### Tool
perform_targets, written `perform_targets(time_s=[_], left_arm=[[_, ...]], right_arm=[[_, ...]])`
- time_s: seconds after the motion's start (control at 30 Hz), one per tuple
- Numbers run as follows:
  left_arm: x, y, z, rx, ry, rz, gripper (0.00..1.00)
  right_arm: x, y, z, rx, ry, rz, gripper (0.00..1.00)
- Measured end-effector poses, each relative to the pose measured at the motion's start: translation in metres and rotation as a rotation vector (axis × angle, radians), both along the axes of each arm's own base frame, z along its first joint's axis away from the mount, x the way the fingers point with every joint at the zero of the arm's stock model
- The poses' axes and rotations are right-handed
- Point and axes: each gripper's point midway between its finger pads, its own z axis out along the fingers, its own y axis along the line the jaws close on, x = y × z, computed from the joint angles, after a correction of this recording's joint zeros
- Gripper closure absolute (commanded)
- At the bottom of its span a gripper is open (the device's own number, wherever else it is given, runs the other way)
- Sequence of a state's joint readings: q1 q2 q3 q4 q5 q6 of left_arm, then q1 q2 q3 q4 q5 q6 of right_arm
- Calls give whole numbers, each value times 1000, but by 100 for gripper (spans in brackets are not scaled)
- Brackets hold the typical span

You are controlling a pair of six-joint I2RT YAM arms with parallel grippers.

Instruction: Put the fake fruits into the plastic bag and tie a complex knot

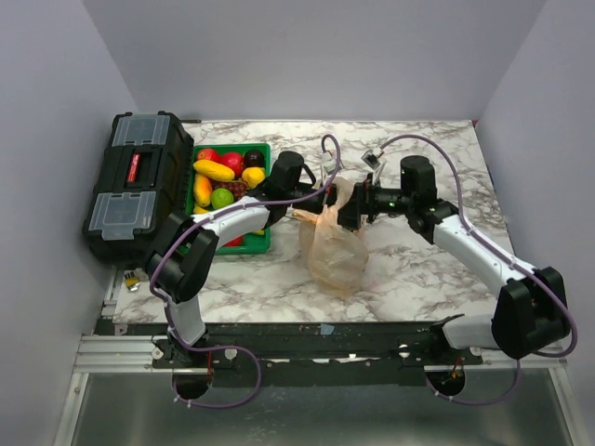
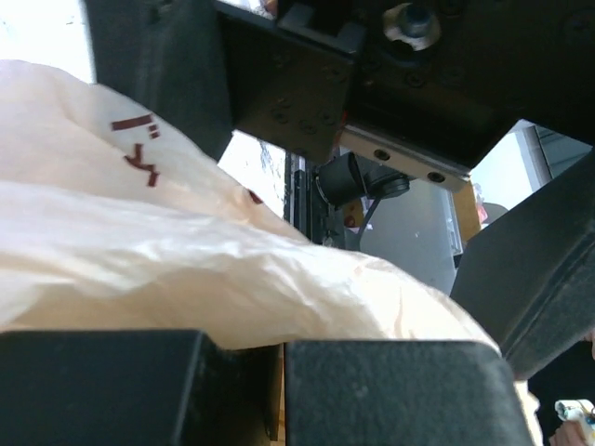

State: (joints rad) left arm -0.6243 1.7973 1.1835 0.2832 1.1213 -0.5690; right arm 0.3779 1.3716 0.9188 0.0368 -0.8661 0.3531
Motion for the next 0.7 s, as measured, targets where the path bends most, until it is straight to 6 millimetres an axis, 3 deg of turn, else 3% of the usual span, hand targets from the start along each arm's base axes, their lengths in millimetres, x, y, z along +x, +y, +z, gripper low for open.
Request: perform_targets(time_s=[0.17, 0.27, 0.37, 0.43, 0.5, 0.7], left_arm=[[0, 0, 0, 0, -1, 0, 100], [0, 1, 0, 0, -1, 0, 100], [0, 1, 0, -1, 2, -2, 100], [0, 1, 1, -2, 3, -5, 100], [-1, 1, 1, -3, 4, -9, 100], [-1, 1, 2, -6, 6, -12, 100]], right_arm=[[-17, -27, 12, -69, -75, -12, 6], [-20, -41, 26, -105, -152, -29, 24], [-23, -47, 37, -140, -236, -24, 49], [-26, -51, 37, -164, -274, -17, 57], [-28, -53, 34, -185, -299, 0, 61], [-26, -54, 23, -222, -331, 40, 62]])
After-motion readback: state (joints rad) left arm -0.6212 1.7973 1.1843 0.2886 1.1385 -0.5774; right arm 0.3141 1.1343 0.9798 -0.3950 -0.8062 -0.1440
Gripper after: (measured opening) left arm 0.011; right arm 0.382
